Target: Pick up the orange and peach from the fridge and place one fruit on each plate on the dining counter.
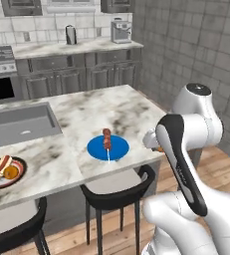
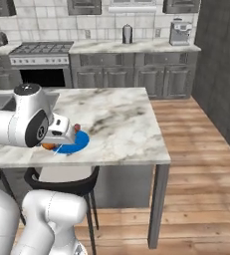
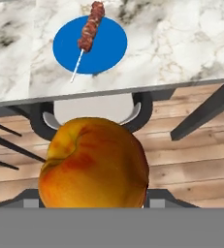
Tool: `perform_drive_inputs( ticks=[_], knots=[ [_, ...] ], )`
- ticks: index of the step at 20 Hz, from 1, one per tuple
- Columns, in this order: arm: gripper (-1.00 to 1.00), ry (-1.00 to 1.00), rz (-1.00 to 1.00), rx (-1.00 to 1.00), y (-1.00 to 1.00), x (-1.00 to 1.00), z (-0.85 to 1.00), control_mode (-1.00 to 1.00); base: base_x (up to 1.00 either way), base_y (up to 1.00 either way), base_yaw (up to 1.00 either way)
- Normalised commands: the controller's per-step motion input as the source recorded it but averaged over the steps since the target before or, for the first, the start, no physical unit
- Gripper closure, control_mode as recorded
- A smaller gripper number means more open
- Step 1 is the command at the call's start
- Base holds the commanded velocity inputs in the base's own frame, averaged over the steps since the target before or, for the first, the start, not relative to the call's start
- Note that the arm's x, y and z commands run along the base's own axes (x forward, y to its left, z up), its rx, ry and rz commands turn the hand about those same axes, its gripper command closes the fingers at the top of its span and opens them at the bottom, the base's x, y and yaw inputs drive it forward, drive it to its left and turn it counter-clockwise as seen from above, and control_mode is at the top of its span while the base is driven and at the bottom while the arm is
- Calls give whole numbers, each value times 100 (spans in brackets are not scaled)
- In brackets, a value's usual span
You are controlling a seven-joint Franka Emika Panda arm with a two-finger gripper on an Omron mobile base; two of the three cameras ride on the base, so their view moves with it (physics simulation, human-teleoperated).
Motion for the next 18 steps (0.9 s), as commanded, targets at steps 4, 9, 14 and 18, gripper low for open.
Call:
perform_drive_inputs(
  ticks=[4,9,14,18],
  knots=[
    [100,0,0,0,0,0,0,100,45,-1,34],
    [100,0,0,0,0,0,0,100,94,-23,20],
    [100,0,0,0,0,0,0,100,46,-17,12],
    [100,0,0,0,0,0,0,100,5,-9,4]
  ],
)
